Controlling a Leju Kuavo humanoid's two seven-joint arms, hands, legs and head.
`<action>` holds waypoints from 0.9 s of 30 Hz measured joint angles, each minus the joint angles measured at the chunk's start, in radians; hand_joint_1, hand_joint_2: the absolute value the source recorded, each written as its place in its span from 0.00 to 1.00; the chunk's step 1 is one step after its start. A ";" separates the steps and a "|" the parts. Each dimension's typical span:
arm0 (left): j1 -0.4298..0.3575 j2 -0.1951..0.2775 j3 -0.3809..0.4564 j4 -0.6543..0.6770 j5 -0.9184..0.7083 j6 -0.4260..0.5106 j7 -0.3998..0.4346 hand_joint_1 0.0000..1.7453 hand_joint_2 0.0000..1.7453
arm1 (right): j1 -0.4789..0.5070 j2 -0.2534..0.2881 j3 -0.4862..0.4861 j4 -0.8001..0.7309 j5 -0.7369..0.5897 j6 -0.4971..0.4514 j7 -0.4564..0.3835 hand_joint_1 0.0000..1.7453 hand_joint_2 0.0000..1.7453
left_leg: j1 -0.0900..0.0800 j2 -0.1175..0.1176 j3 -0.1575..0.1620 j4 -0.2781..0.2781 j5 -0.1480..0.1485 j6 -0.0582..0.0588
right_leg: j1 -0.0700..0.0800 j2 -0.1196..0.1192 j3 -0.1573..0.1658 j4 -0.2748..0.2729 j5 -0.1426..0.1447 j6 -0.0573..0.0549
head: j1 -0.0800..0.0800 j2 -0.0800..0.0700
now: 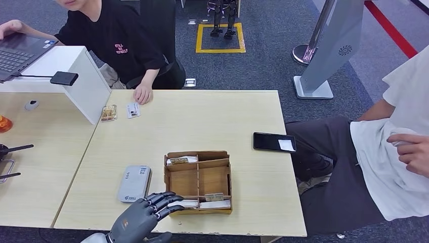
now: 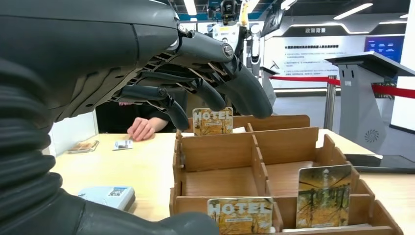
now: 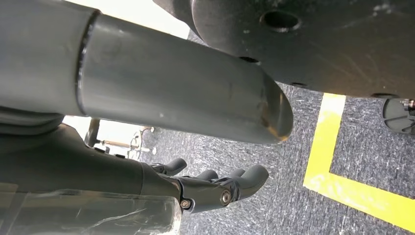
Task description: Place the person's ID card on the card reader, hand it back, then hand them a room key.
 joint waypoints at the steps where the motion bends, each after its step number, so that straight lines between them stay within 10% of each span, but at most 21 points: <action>1: 0.002 -0.004 0.000 0.000 -0.002 0.001 0.001 0.23 1.00 | 0.000 0.000 0.000 0.000 0.000 0.000 0.000 0.00 0.00 | 0.000 0.000 0.000 0.000 0.000 0.000 | 0.000 0.000 0.000 0.000 0.000 0.000 | 0.000 0.000; 27: -0.040 -0.048 -0.025 0.064 -0.233 -0.043 0.132 0.24 1.00 | 0.001 0.009 -0.002 -0.045 0.002 0.031 0.003 0.00 0.00 | 0.000 0.000 0.000 0.000 0.000 0.000 | 0.000 0.000 0.000 0.000 0.000 0.000 | 0.000 0.000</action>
